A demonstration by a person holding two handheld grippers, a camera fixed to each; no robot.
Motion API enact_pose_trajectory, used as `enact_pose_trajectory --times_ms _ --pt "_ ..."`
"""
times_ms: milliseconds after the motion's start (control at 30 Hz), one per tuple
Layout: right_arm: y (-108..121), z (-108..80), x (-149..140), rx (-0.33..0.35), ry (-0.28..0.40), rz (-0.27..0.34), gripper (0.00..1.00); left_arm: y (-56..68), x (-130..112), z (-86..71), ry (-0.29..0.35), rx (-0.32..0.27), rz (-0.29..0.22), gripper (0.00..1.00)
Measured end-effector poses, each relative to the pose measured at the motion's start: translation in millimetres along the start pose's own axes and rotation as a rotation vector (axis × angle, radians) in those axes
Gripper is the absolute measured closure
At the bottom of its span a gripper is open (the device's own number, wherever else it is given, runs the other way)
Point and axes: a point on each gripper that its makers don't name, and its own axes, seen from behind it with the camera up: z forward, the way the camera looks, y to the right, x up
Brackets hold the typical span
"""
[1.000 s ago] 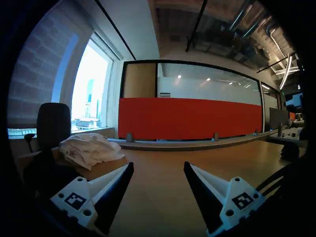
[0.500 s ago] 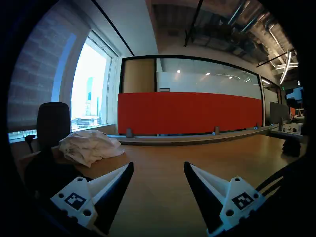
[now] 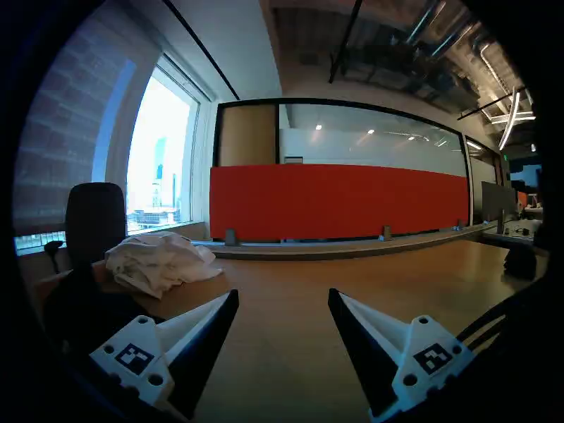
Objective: Fold towel
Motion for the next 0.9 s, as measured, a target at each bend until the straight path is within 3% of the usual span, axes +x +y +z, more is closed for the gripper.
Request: enact_pose_trajectory --times_ms 300,900 --pt "6.5 -0.2 -29.5 -0.021 -0.008 0.016 0.04 0.4 -0.2 -0.3 0.0 0.0 0.0 0.06" --pt "12.2 -3.6 -95.0 -0.032 -0.018 0.106 0.03 1.1 0.0 -0.3 0.001 0.0 0.001 0.06"
